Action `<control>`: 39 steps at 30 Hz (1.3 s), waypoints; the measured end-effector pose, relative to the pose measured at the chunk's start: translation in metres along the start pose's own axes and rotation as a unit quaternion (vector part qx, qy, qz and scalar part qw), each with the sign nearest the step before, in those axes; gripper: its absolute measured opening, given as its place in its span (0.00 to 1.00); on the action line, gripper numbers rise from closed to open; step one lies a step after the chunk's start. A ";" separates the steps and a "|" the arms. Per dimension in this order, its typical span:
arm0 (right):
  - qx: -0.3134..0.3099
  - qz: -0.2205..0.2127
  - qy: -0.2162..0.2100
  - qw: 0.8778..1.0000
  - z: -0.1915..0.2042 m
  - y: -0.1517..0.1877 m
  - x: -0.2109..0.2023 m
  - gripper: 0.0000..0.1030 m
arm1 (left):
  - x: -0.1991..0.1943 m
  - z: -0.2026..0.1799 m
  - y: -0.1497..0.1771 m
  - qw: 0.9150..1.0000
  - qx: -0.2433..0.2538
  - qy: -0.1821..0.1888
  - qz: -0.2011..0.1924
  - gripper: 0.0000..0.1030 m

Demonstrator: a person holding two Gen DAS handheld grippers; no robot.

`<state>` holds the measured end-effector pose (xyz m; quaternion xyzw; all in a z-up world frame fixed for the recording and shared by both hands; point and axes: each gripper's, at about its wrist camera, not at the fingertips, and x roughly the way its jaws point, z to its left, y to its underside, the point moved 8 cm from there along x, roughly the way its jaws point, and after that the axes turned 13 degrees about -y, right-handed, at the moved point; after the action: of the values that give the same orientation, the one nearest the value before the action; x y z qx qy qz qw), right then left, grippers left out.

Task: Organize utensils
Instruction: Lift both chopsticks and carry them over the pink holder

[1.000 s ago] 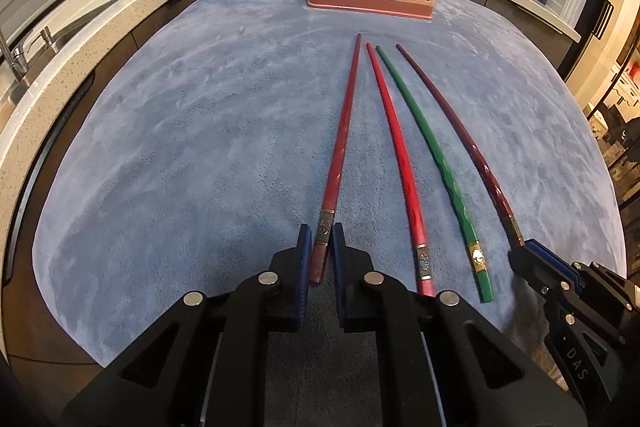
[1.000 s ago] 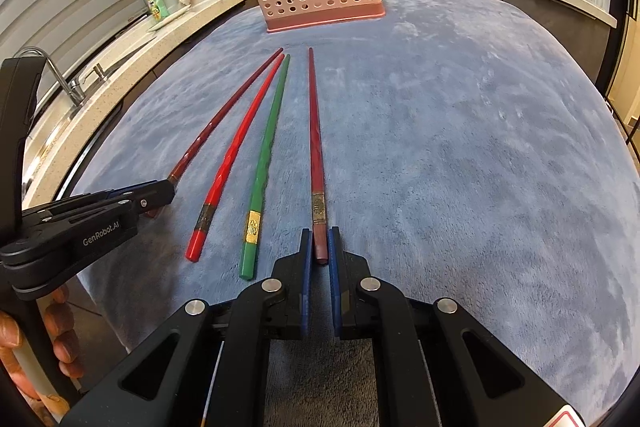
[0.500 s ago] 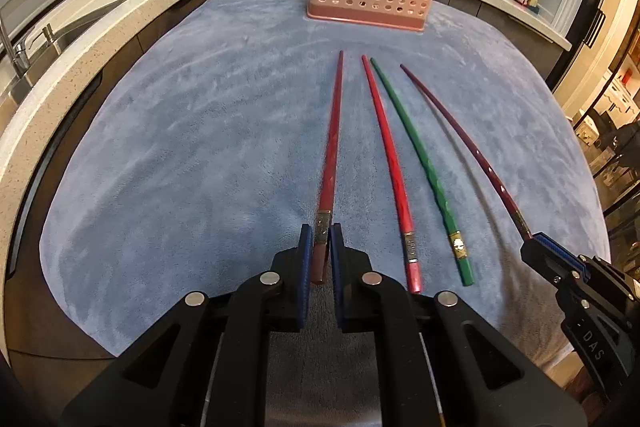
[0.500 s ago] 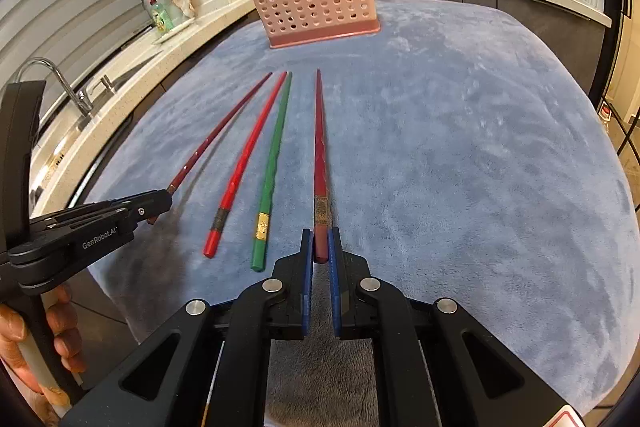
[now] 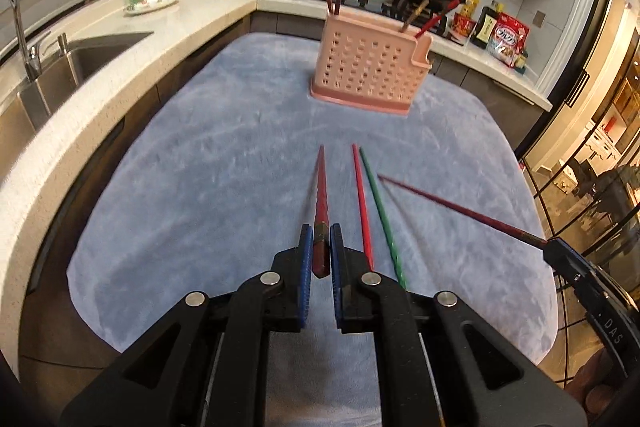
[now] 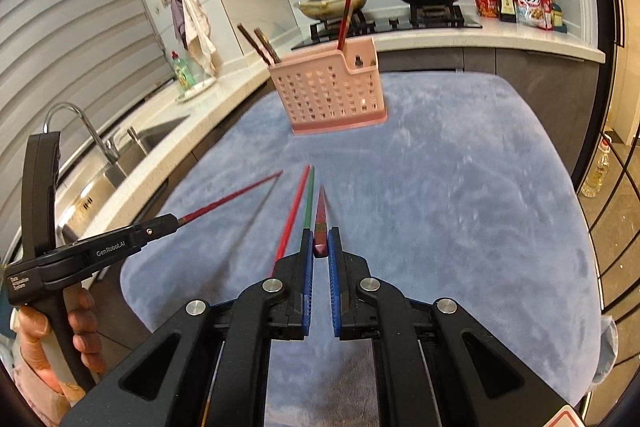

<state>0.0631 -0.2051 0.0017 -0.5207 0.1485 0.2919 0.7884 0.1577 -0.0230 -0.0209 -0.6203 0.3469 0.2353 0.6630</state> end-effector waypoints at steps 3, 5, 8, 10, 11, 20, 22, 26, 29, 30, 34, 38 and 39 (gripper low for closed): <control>-0.002 -0.019 -0.004 1.000 0.002 -0.021 -0.008 0.07 | -0.008 0.003 -0.019 1.000 -0.002 -0.003 -0.014 0.08; -0.003 -0.034 -0.007 0.999 0.003 -0.038 -0.014 0.07 | -0.013 0.005 -0.031 1.000 -0.003 -0.006 -0.025 0.08; -0.009 -0.053 -0.008 0.999 0.005 -0.060 -0.019 0.07 | -0.017 0.006 -0.048 0.999 -0.003 -0.010 -0.037 0.08; -0.013 -0.062 -0.007 0.998 0.006 -0.071 -0.022 0.07 | -0.018 0.006 -0.056 0.999 -0.002 -0.012 -0.042 0.08; -0.016 -0.068 -0.006 0.998 0.007 -0.080 -0.024 0.07 | -0.019 0.005 -0.062 0.999 0.000 -0.014 -0.045 0.08; -0.026 -0.092 -0.009 0.995 0.010 -0.118 -0.023 0.07 | -0.025 -0.005 -0.093 0.998 0.011 -0.011 -0.064 0.07; -0.024 -0.096 -0.014 0.995 0.010 -0.126 -0.022 0.07 | -0.026 -0.008 -0.102 0.998 0.012 -0.006 -0.067 0.07; -0.016 -0.106 -0.025 0.994 0.009 -0.146 -0.019 0.07 | -0.031 -0.015 -0.127 0.997 0.014 0.007 -0.078 0.07; -0.010 -0.116 -0.034 0.993 0.007 -0.165 -0.015 0.07 | -0.033 -0.019 -0.149 0.996 0.013 0.011 -0.088 0.07; -0.008 -0.120 -0.037 0.992 0.007 -0.172 -0.014 0.07 | -0.034 -0.020 -0.156 0.996 0.013 0.012 -0.092 0.07; -0.007 -0.137 -0.041 0.990 0.005 -0.207 -0.008 0.07 | -0.040 -0.024 -0.191 0.994 0.009 0.012 -0.111 0.07; -0.009 -0.158 -0.040 0.987 0.002 -0.245 -0.003 0.07 | -0.048 -0.033 -0.232 0.990 0.004 0.014 -0.142 0.07; -0.007 -0.162 -0.041 0.986 0.001 -0.254 -0.001 0.07 | -0.050 -0.035 -0.240 0.989 0.002 0.014 -0.150 0.07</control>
<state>0.2185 -0.2776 0.1893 -0.5311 0.0277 0.1819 0.8271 0.2977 -0.0803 0.1753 -0.6672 0.2598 0.1240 0.6870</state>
